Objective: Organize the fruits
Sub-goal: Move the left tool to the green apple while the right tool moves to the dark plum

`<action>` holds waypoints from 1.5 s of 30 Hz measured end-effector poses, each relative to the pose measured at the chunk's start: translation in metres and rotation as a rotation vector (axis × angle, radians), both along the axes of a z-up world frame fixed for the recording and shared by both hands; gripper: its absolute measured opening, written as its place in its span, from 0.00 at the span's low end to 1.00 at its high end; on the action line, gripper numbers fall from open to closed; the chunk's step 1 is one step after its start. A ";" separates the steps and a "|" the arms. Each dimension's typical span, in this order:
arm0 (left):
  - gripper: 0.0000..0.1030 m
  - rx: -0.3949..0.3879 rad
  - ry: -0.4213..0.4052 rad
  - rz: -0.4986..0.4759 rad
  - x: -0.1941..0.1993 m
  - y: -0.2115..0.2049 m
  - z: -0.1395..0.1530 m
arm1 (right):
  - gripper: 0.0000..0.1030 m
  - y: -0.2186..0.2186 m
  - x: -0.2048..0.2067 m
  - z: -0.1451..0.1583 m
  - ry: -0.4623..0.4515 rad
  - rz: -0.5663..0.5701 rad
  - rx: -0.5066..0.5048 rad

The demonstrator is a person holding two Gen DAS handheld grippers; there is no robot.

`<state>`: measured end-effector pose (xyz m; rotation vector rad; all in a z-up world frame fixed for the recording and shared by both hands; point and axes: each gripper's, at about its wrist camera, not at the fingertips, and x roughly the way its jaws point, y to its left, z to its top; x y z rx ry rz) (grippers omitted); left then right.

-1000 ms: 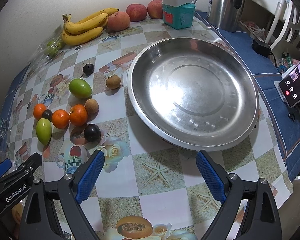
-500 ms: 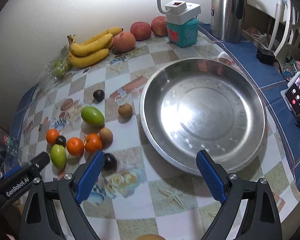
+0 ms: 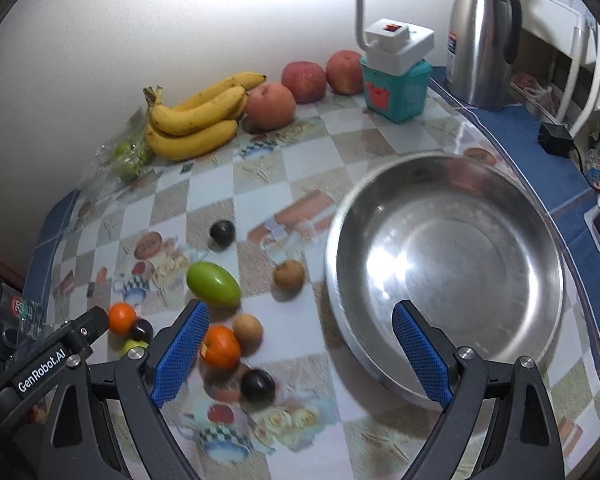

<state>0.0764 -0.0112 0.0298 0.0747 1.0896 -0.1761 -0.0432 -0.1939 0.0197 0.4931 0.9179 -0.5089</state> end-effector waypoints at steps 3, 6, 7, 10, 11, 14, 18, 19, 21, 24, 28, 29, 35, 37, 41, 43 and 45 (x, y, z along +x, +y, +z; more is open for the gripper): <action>0.89 -0.006 -0.005 0.023 0.005 0.007 0.002 | 0.91 0.003 0.009 -0.001 -0.012 0.027 0.021; 0.89 -0.017 0.004 0.029 0.006 0.013 0.001 | 0.91 0.008 0.015 -0.004 -0.010 0.060 0.039; 0.89 -0.017 0.007 0.030 0.006 0.014 0.000 | 0.91 0.010 0.015 -0.006 0.000 0.067 0.041; 0.87 -0.030 0.040 0.033 0.007 0.018 -0.007 | 0.89 0.015 0.017 -0.013 0.027 0.090 0.057; 0.85 -0.033 0.049 0.033 0.007 0.018 -0.010 | 0.87 0.017 0.017 -0.016 0.039 0.100 0.063; 0.83 -0.033 0.096 0.034 0.007 0.018 -0.023 | 0.83 0.024 0.020 -0.026 0.072 0.130 0.087; 0.79 -0.037 0.167 0.033 0.008 0.015 -0.041 | 0.83 0.034 0.026 -0.039 0.111 0.180 0.115; 0.79 -0.036 0.178 0.032 0.007 0.014 -0.044 | 0.83 0.037 0.027 -0.042 0.122 0.191 0.117; 0.79 -0.035 0.202 0.028 0.007 0.012 -0.050 | 0.83 0.040 0.028 -0.049 0.147 0.205 0.115; 0.79 -0.056 0.236 0.025 0.006 0.009 -0.057 | 0.83 0.041 0.029 -0.060 0.189 0.210 0.119; 0.79 -0.049 0.250 0.028 0.006 0.008 -0.061 | 0.83 0.039 0.030 -0.071 0.222 0.213 0.140; 0.79 -0.047 0.255 0.030 0.006 0.008 -0.063 | 0.83 0.039 0.030 -0.073 0.228 0.215 0.143; 0.79 -0.040 0.271 0.036 0.007 0.007 -0.069 | 0.83 0.045 0.035 -0.076 0.266 0.226 0.095; 0.79 -0.039 0.272 0.035 0.007 0.007 -0.069 | 0.83 0.046 0.035 -0.077 0.276 0.228 0.098; 0.78 -0.038 0.273 0.032 0.007 0.007 -0.069 | 0.83 0.050 0.035 -0.077 0.266 0.237 0.123; 0.74 -0.038 0.276 0.034 0.008 0.005 -0.070 | 0.83 0.050 0.037 -0.078 0.280 0.231 0.102; 0.73 -0.041 0.282 0.035 0.009 0.005 -0.071 | 0.83 0.052 0.040 -0.080 0.297 0.234 0.072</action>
